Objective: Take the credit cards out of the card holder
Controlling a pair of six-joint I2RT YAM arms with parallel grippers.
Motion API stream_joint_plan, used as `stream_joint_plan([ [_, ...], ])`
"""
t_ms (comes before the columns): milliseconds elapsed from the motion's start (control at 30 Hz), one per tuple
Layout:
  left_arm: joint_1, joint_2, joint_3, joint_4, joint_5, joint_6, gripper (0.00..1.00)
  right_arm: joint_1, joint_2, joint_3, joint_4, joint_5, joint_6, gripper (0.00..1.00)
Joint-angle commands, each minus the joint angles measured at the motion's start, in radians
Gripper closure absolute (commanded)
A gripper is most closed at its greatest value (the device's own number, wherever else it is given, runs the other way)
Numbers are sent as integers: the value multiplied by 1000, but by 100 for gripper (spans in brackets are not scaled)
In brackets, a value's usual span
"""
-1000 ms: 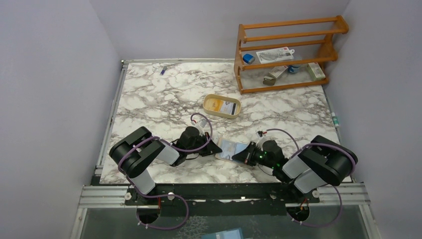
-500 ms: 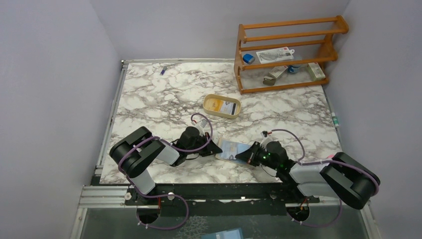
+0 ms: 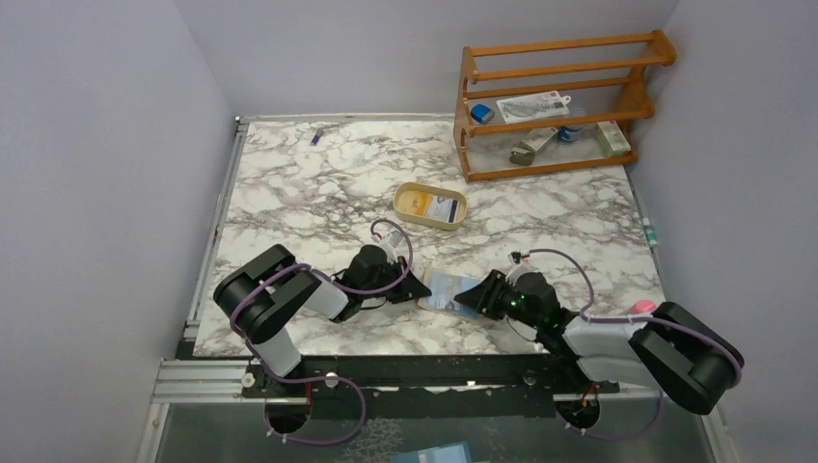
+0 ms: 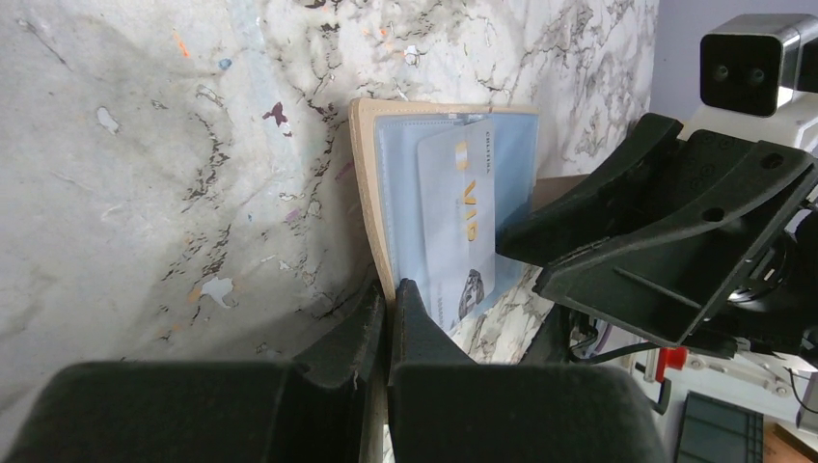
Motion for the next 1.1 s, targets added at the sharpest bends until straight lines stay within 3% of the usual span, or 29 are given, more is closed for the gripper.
stream_joint_plan([
  [0,-8,32,-19,-119,12,39,100,-3,123,-84,63,-6,-9,47],
  [100,-9,20,-28,-119,8,37,100,-3,145,-83,87,-7,-6,37],
  [433,-9,24,-30,-117,11,36,100,-5,270,-56,219,-38,-6,39],
  [567,-9,23,-34,-117,10,37,100,-5,348,-29,297,-75,-10,51],
  [900,-8,14,-47,-117,6,39,100,-5,439,-18,378,-114,-1,97],
  [1067,-9,15,-47,-117,5,41,100,-6,399,-29,340,-113,-2,99],
])
